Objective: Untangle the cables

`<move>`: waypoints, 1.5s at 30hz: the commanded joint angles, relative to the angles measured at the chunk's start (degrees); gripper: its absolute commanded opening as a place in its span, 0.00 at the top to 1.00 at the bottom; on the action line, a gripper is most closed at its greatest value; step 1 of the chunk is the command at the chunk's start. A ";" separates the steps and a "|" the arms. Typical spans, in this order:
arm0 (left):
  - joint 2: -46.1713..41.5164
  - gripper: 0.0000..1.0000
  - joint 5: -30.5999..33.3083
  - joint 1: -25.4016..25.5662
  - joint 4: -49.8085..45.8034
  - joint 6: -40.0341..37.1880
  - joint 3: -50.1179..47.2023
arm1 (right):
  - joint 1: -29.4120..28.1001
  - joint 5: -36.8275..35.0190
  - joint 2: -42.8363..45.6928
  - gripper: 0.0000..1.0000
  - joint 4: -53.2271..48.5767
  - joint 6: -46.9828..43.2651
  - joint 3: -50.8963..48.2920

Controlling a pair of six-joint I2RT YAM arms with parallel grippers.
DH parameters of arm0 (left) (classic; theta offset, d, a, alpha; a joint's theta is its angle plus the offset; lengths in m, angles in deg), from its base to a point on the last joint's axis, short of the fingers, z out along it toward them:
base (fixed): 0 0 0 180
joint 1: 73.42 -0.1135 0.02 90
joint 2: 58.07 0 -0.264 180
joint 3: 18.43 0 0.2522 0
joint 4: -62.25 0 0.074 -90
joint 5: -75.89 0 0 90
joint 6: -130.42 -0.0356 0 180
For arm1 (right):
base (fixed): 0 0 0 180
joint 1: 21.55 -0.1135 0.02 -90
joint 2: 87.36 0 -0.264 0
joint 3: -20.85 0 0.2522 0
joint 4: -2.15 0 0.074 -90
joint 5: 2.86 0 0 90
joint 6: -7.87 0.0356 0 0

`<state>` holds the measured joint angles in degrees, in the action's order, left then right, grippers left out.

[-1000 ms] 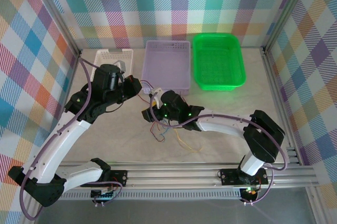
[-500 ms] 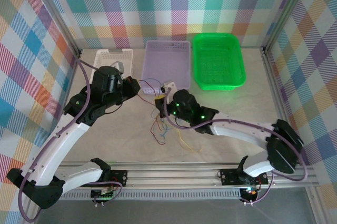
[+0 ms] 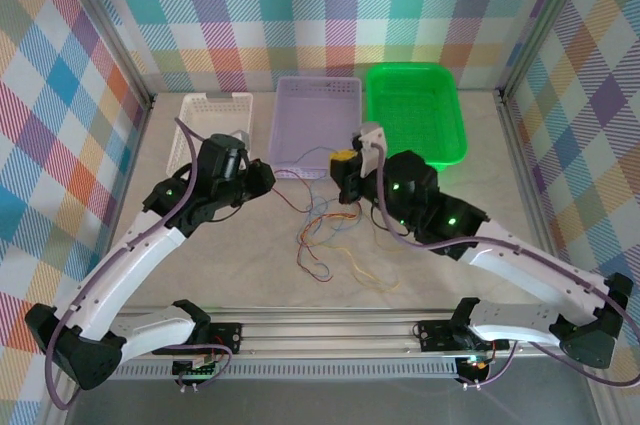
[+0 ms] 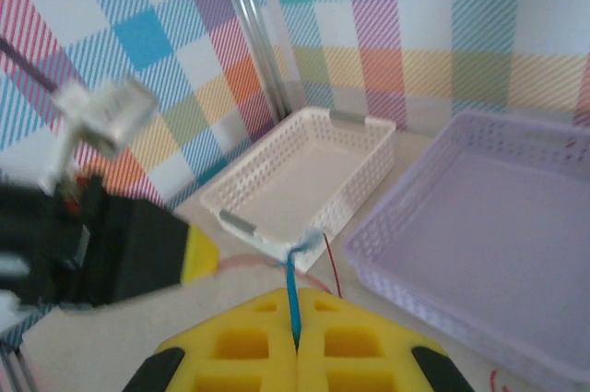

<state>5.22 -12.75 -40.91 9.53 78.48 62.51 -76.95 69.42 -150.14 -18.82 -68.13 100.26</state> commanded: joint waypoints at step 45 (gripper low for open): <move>5.13 0.30 -8.42 5.87 18.70 -0.79 -17.68 | 22.41 6.74 -27.81 1.00 -48.13 -6.14 83.05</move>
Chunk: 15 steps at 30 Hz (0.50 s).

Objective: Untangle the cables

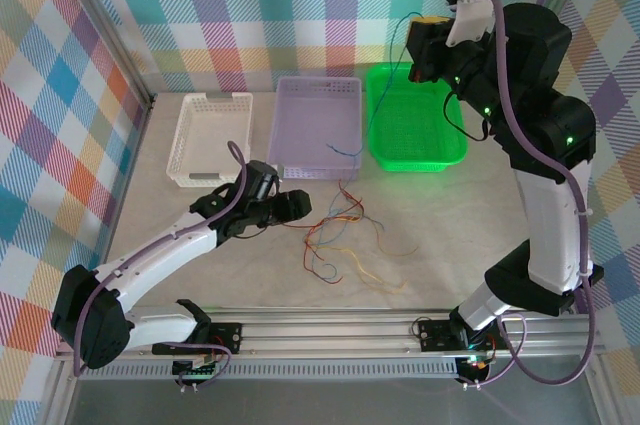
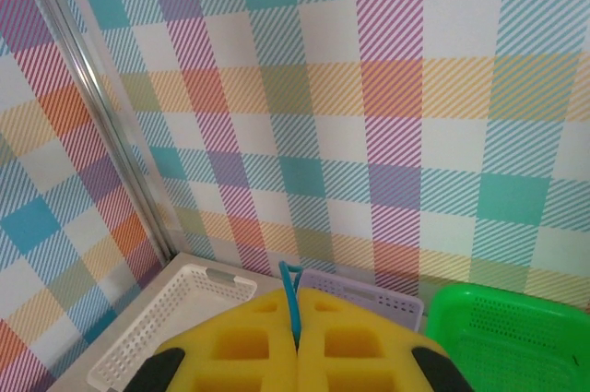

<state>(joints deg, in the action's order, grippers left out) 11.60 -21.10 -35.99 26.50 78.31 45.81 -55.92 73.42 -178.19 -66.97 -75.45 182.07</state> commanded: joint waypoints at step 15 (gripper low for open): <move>1.47 0.25 -1.59 5.77 17.83 2.51 -8.66 | 6.85 8.78 1.35 1.00 3.28 4.93 3.93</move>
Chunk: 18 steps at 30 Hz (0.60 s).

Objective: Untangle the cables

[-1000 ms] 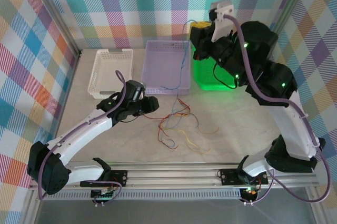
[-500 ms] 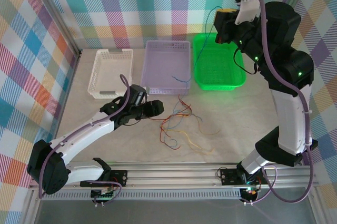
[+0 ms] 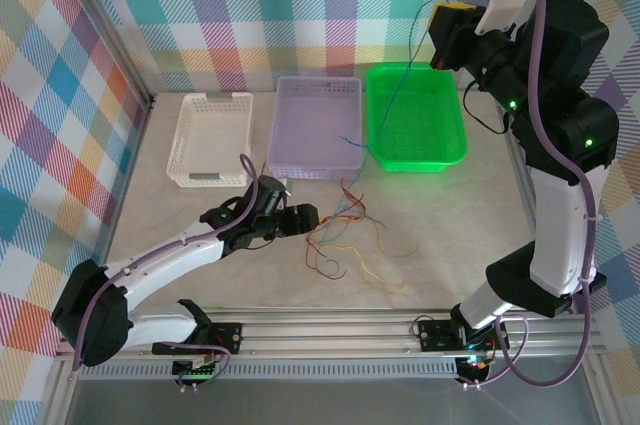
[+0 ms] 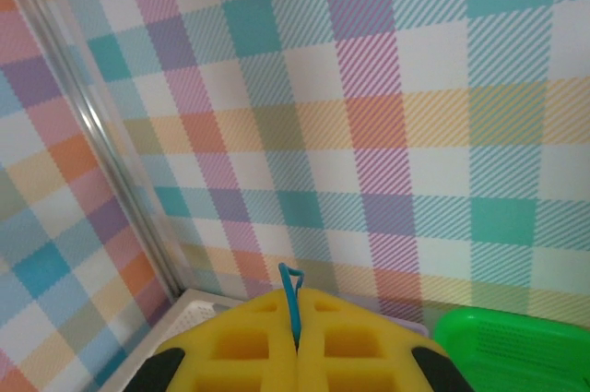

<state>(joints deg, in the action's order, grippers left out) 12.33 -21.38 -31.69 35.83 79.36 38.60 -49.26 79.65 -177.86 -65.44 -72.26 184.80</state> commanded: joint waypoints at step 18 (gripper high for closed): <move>4.32 0.20 -4.79 6.84 33.22 -2.44 0.17 | 0.19 11.22 5.83 1.00 2.73 4.60 -10.20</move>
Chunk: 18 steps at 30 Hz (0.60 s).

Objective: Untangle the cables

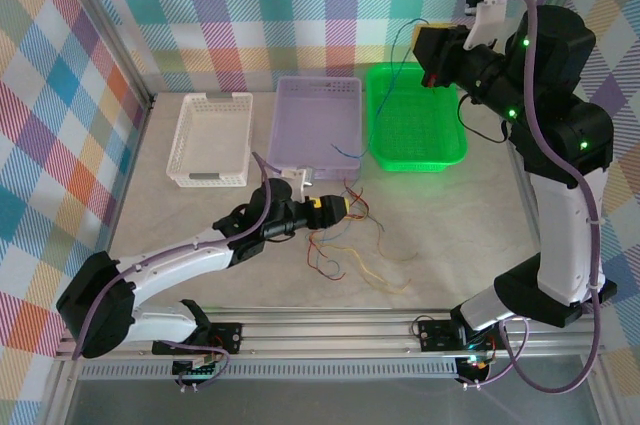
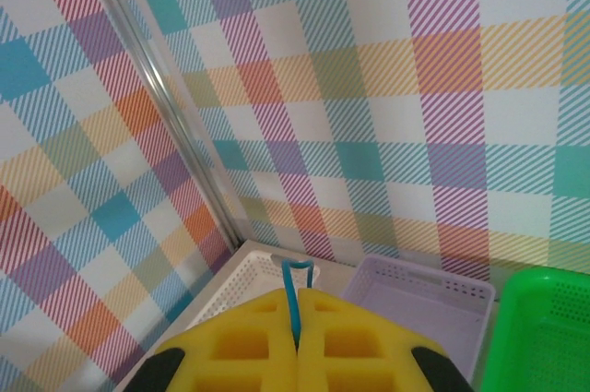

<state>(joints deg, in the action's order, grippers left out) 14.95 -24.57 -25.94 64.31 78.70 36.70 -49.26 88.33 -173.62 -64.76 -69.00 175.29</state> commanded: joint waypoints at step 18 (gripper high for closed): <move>6.13 0.94 -2.21 2.48 0.24 -6.02 5.93 | 0.19 -0.06 4.24 1.00 2.42 1.47 -3.80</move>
<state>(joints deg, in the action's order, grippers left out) 21.00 -26.95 -24.04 65.73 74.27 42.23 -49.26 90.43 -171.43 -64.35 -67.56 171.53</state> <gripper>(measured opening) 0.087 0.056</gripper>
